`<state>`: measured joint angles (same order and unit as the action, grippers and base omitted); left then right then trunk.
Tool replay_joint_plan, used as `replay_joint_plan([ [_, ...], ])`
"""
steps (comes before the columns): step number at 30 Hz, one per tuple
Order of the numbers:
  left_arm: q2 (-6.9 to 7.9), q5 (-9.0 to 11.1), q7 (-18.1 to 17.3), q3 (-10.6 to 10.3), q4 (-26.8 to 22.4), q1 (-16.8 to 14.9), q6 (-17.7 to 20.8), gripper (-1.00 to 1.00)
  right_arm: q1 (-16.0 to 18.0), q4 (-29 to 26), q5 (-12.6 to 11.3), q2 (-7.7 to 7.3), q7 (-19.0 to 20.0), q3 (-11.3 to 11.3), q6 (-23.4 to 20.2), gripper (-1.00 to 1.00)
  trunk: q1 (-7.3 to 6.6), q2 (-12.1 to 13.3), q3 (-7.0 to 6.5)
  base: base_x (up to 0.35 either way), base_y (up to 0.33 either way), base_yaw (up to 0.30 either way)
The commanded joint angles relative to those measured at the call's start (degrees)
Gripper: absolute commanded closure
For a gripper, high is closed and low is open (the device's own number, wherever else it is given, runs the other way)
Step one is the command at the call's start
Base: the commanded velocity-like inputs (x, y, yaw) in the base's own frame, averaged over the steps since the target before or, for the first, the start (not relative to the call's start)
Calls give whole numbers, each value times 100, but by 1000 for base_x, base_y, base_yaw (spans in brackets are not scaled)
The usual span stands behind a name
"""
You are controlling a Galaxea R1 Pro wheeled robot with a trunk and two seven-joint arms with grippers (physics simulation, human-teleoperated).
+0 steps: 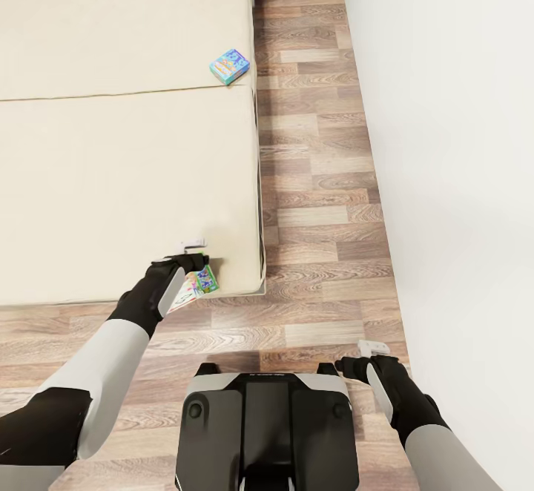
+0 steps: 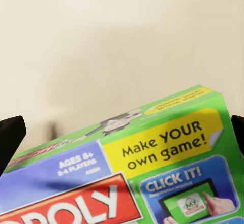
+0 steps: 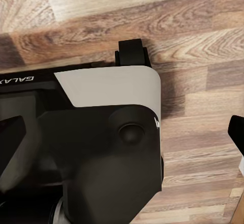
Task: Put all the toys in the child's room - the three board games (two on the bed and one on the table), the two jigsaw puzzles on the table, and the tennis ball on the table - inside the toy box on the table in the child's room.
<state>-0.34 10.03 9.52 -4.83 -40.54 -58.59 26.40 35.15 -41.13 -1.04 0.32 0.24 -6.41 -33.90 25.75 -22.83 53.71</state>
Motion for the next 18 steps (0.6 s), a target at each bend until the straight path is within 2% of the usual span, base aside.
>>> replay_joint_plan([
  [1, 8, 61, 53, -15, -19, -2, 26, -100, 0, -9, -11, 3, 2, -15, -29, -100, 3, -9, 6, 0, 0, 0],
  [4, 46, 61, 59, -8, -73, -1, 29, -100, 0, -9, -11, 3, 2, -14, -29, -100, 3, -9, 6, 0, 0, 0],
  [7, 144, 66, 62, -3, -221, -1, 41, -100, 0, -9, -11, 3, 2, -17, -29, -100, 3, -9, 6, 0, 0, 0],
  [10, 312, 74, 60, 7, -500, -3, 85, -100, 0, -9, -11, 3, 2, -18, -29, -100, 3, -9, 6, 0, 0, 0],
  [13, 403, 80, 59, 54, -626, -3, 102, -100, 0, -9, -11, 3, 2, -18, -29, -100, 3, -9, 6, 0, 0, 0],
  [14, 426, 81, 59, 84, -654, -3, 106, -100, 0, -9, -11, 3, 2, -17, -29, -100, 3, -9, 6, 0, 0, 0],
  [16, 515, 96, 51, 326, -775, 0, 178, -100, 0, -9, -11, 3, 2, -18, -29, -100, 3, -9, 6, 0, 0, 0],
  [18, 541, 104, 47, 447, -859, -1, 242, -100, 0, -9, -11, 3, 2, -17, -29, -100, 3, -9, 6, 0, 0, 0],
])
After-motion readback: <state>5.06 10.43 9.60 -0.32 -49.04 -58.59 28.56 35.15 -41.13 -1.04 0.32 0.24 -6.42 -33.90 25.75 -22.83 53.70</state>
